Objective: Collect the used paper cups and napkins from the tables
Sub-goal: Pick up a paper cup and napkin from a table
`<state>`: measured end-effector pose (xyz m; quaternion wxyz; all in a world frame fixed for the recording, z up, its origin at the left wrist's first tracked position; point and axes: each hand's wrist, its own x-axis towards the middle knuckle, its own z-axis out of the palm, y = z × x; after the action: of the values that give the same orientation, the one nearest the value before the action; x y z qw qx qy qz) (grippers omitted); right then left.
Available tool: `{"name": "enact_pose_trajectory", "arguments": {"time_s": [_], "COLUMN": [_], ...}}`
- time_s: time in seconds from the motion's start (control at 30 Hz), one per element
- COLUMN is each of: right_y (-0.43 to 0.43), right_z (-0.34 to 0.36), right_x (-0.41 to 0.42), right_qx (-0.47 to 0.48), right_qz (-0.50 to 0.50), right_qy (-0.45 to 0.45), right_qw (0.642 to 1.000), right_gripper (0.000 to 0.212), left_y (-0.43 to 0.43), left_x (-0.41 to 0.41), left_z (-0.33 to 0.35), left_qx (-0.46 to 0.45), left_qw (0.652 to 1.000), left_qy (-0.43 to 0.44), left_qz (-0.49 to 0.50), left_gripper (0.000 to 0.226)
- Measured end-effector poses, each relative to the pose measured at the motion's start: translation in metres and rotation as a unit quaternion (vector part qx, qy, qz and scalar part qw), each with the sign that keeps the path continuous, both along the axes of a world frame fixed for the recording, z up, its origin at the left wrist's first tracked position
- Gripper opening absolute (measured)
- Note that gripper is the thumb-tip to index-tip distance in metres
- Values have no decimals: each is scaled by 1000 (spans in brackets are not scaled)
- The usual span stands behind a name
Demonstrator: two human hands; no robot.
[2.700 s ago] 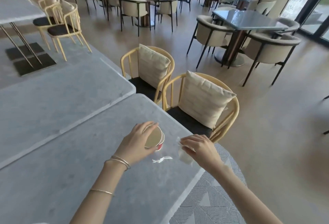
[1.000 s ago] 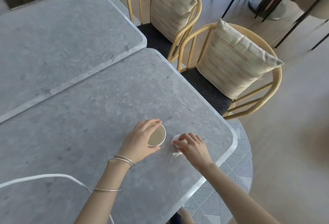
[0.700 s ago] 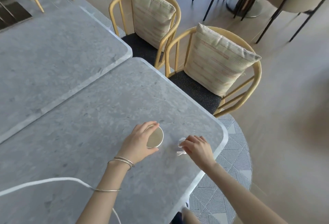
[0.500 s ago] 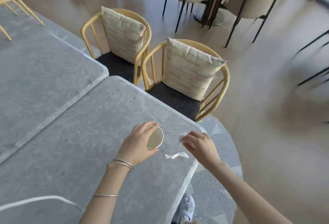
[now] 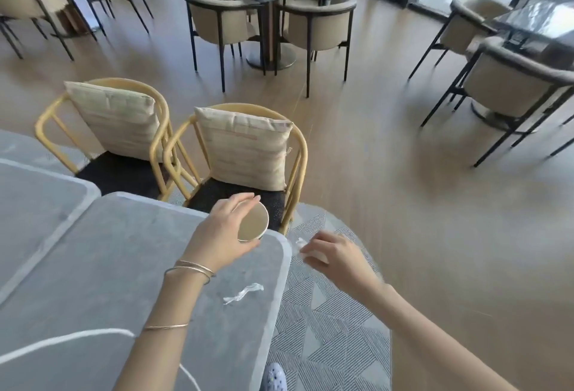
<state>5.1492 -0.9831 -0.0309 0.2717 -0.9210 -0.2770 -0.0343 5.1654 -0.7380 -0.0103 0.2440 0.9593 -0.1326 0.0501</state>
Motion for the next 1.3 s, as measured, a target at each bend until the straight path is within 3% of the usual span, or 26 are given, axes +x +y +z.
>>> {"name": "enact_pose_trajectory", "arguments": {"time_s": [0.4, 0.6, 0.67, 0.8, 0.9, 1.0, 1.2, 1.3], "right_y": [76, 123, 130, 135, 131, 127, 121, 118], "right_z": [-83, -146, -157, -158, -157, -157, -159, -161], "right_x": [1, 1, -2, -3, -2, -5, -9, -12], "right_qx": [-9, -103, -139, -119, -119, -115, -103, -125], "right_qz": [86, 115, 133, 141, 145, 126, 166, 164], "right_qy": [117, 198, 181, 92, 30, 28, 35, 57], "right_qw": [989, 968, 965, 979, 982, 985, 980, 977], "right_gripper": [10, 24, 25, 21, 30, 41, 29, 48], "left_y": [52, 78, 83, 91, 92, 92, 94, 94], "left_x": [-95, -125, -129, -124, -116, -112, -111, -112], "left_z": [-84, -115, -122, -126, -124, -122, -122, -123], "left_qx": [8, 2, -8, -26, -26, -20, -15, -12], "left_qw": [985, 978, 978, 978, 979, 980, 983, 984], "left_qy": [109, 130, 134, 138, 144, 142, 137, 141], "left_qz": [136, 166, 162, 155, 143, 135, 118, 107], "left_gripper": [71, 72, 72, 73, 73, 73, 74, 75]}}
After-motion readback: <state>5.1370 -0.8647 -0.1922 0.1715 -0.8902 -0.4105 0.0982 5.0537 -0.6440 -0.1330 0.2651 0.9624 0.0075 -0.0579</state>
